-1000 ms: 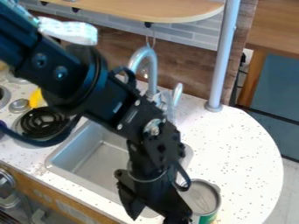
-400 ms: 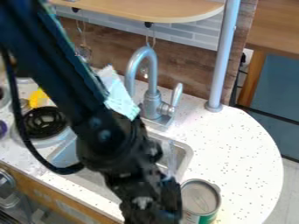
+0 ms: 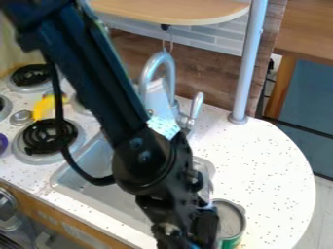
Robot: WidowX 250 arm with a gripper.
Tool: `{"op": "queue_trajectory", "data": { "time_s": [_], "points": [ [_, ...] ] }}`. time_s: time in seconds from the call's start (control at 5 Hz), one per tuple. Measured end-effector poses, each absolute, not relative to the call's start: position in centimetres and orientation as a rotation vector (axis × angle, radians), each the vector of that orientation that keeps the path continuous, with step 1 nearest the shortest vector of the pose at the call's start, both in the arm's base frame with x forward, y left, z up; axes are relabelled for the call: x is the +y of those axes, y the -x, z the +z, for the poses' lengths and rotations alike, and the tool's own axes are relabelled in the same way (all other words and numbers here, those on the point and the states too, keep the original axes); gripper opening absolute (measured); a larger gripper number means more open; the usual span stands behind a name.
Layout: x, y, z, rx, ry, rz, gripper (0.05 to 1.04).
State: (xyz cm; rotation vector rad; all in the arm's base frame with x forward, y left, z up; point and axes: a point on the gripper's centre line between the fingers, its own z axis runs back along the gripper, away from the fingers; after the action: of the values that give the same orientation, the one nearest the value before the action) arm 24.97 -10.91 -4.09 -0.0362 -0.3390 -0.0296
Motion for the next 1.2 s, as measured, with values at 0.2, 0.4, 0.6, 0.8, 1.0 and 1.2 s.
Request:
{"op": "queue_trajectory", "data": {
  "time_s": [0.2,0.4,0.6,0.8,1.0,1.2],
  "points": [
    [-11.6,-26.3,-4.5,-0.338,0.038,-0.024,0.999],
    [-12.3,-27.9,-5.2,-0.325,0.027,-0.020,0.999],
    [-12.5,-29.1,-5.9,-0.316,0.021,-0.009,0.999],
    [-11.8,-30.7,-6.3,-0.309,0.015,0.031,0.999],
    [-11.6,-32.6,-6.2,-0.319,0.022,0.067,0.999],
    [-11.2,-34.3,-5.8,-0.327,0.025,0.100,0.999]
  ]
}}
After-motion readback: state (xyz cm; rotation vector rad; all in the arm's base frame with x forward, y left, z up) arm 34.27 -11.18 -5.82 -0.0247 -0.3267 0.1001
